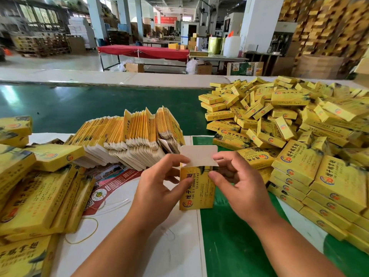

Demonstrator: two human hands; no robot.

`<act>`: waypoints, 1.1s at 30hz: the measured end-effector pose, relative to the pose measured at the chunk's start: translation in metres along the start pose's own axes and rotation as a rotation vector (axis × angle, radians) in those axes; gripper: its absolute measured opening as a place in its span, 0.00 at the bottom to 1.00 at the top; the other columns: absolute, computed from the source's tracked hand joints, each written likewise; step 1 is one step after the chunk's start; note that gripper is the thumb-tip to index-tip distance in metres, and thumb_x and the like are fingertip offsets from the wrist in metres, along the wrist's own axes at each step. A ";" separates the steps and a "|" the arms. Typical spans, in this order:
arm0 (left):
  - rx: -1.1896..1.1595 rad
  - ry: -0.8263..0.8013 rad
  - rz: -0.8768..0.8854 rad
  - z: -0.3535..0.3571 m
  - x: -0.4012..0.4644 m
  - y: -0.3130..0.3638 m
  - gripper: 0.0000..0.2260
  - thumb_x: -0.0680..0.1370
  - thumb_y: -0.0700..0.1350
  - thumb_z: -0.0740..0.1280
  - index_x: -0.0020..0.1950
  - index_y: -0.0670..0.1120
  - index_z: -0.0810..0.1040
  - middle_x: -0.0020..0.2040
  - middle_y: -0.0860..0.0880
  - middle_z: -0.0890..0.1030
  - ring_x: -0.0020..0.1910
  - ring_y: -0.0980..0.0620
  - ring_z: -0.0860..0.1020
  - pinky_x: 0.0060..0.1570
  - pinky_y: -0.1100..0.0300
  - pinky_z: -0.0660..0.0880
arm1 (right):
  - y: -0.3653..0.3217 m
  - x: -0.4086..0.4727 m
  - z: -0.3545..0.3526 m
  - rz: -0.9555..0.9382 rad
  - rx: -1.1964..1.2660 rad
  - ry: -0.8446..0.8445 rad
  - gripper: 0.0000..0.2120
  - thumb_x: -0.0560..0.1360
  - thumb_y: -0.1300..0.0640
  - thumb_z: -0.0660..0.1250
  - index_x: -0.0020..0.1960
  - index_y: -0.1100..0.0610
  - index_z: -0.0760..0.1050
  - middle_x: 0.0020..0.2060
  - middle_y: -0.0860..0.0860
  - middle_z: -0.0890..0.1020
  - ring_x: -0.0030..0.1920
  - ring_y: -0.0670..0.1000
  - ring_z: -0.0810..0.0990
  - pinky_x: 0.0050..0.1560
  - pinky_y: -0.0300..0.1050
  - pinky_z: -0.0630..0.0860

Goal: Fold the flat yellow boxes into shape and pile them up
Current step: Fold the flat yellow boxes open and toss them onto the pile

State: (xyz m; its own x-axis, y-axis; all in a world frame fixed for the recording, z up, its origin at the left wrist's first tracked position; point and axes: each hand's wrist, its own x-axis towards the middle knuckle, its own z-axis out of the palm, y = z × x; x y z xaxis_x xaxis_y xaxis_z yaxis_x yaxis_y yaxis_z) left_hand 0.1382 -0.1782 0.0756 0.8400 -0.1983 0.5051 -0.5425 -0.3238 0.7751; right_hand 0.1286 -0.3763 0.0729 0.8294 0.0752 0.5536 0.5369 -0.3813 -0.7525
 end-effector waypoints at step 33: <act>-0.265 -0.039 -0.018 -0.004 0.002 -0.001 0.06 0.74 0.52 0.69 0.48 0.51 0.78 0.46 0.46 0.83 0.47 0.43 0.81 0.44 0.44 0.80 | -0.008 0.000 -0.004 -0.024 0.118 -0.056 0.09 0.73 0.49 0.70 0.50 0.52 0.80 0.44 0.45 0.83 0.46 0.49 0.83 0.44 0.37 0.79</act>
State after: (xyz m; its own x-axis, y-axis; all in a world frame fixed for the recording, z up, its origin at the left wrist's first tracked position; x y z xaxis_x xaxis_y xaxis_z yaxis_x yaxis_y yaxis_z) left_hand 0.1403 -0.1751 0.0774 0.8462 -0.2325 0.4795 -0.5072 -0.0751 0.8586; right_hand 0.1238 -0.3771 0.0807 0.8217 0.1351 0.5537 0.5683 -0.2679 -0.7780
